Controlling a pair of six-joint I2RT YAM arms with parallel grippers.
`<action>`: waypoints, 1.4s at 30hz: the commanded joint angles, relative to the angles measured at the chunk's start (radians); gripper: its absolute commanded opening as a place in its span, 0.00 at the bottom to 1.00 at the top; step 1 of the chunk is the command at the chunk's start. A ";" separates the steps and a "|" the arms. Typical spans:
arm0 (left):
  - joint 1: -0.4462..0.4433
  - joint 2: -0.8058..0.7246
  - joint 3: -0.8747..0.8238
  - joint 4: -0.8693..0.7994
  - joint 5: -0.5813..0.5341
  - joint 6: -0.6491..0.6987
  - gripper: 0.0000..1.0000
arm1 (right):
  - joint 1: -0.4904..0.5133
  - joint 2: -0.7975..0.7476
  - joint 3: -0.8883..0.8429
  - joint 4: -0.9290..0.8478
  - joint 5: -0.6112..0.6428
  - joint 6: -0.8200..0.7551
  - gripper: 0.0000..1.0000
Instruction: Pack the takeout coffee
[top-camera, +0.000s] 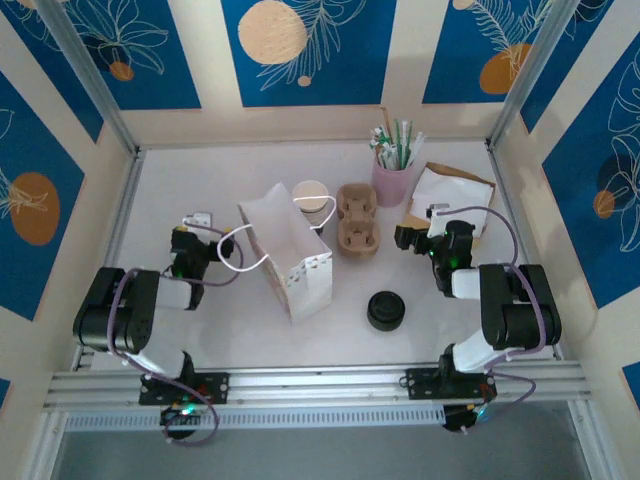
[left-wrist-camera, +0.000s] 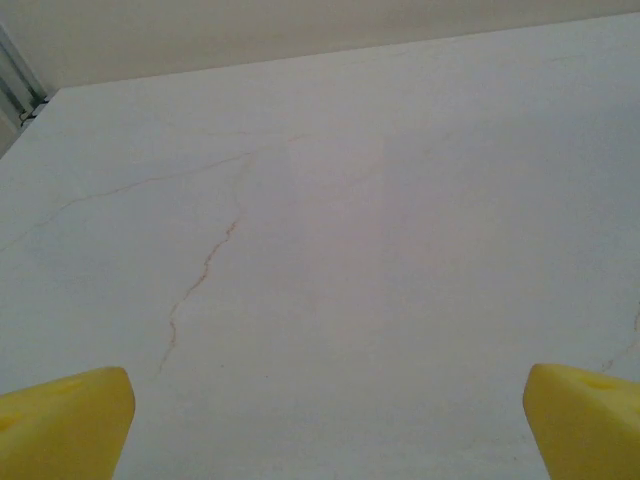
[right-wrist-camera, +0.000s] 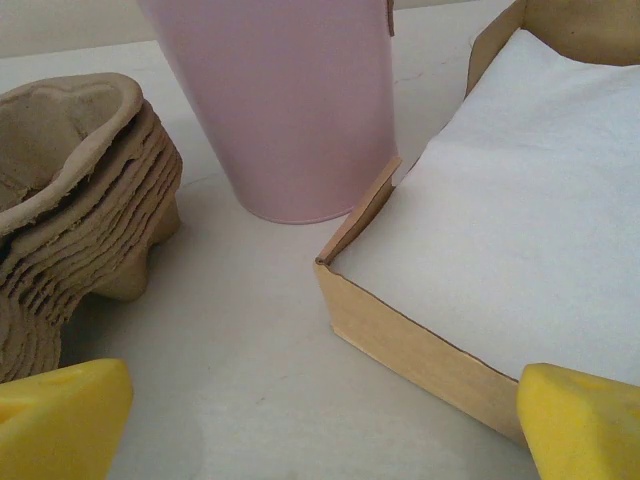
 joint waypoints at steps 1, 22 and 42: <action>0.007 0.004 0.020 -0.001 0.019 0.010 1.00 | 0.001 -0.005 0.014 0.024 -0.006 -0.012 0.99; 0.006 0.004 0.020 -0.002 0.019 0.010 1.00 | 0.004 -0.005 0.014 0.024 -0.006 -0.012 0.99; -0.029 -0.445 0.008 -0.341 -0.211 -0.042 1.00 | 0.063 -0.272 0.104 -0.331 0.055 -0.018 0.99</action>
